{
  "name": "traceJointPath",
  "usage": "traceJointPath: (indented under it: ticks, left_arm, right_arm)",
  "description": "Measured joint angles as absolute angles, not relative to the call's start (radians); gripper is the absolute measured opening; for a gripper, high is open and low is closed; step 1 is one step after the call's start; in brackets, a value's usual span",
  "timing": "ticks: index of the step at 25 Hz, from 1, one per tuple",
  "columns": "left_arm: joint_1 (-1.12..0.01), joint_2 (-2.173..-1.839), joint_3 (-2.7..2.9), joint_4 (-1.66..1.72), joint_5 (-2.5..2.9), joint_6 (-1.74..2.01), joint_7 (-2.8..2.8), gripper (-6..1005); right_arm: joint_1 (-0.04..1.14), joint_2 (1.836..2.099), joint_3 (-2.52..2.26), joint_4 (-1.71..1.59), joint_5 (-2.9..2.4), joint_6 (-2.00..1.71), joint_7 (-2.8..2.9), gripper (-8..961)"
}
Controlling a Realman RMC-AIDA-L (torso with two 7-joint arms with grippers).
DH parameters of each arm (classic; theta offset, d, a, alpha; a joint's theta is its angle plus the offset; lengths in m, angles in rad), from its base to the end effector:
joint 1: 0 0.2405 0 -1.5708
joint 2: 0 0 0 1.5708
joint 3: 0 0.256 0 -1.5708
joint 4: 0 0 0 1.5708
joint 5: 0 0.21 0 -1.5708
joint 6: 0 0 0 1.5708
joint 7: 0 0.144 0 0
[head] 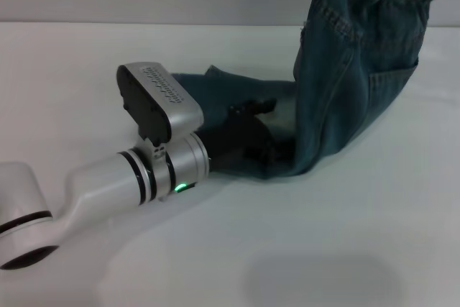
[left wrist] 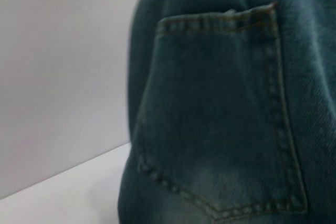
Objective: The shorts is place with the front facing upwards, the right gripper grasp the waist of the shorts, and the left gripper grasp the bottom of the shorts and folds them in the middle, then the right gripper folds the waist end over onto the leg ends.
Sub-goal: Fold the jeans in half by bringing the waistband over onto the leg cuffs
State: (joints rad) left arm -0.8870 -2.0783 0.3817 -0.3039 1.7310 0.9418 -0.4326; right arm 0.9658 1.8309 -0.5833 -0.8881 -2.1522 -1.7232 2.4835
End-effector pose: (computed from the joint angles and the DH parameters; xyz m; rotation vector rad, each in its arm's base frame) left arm -0.1981 0.3495 -0.1412 -2.5182 -0.4288 -0.6694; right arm 0.1161 0.4360 0.1432 -2.6121 1.2688 0.6374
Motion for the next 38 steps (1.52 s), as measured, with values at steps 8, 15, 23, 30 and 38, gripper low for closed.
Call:
traceJointPath:
  ticks: [8, 15, 23, 30, 38]
  left_arm:
    - [-0.860, -2.078, 0.180, -0.348, 1.989, 0.927, -0.430, 834]
    - [-0.819, -2.072, 0.069, -0.324, 2.080, 0.894, -0.423, 834]
    - [-0.788, -2.067, 0.053, -0.224, 2.083, 0.889, -0.426, 834]
    - [-0.774, -2.065, -0.006, -0.153, 2.081, 0.888, -0.423, 834]
    - [-0.774, -2.063, -0.218, -0.042, 2.073, 0.885, -0.421, 833]
  right_arm:
    - [0.980, 1.834, -0.586, -0.839, -2.143, -1.724, 2.476, 43]
    - [0.979, 1.834, -0.602, -0.828, -2.143, -1.731, 2.476, 52]
    - [0.977, 1.841, -0.614, -0.813, -2.143, -1.737, 2.474, 63]
    - [0.980, 1.855, -0.629, -0.799, -2.137, -1.738, 2.455, 73]
    - [0.992, 1.865, -0.689, -0.740, -2.093, -1.739, 2.415, 84]
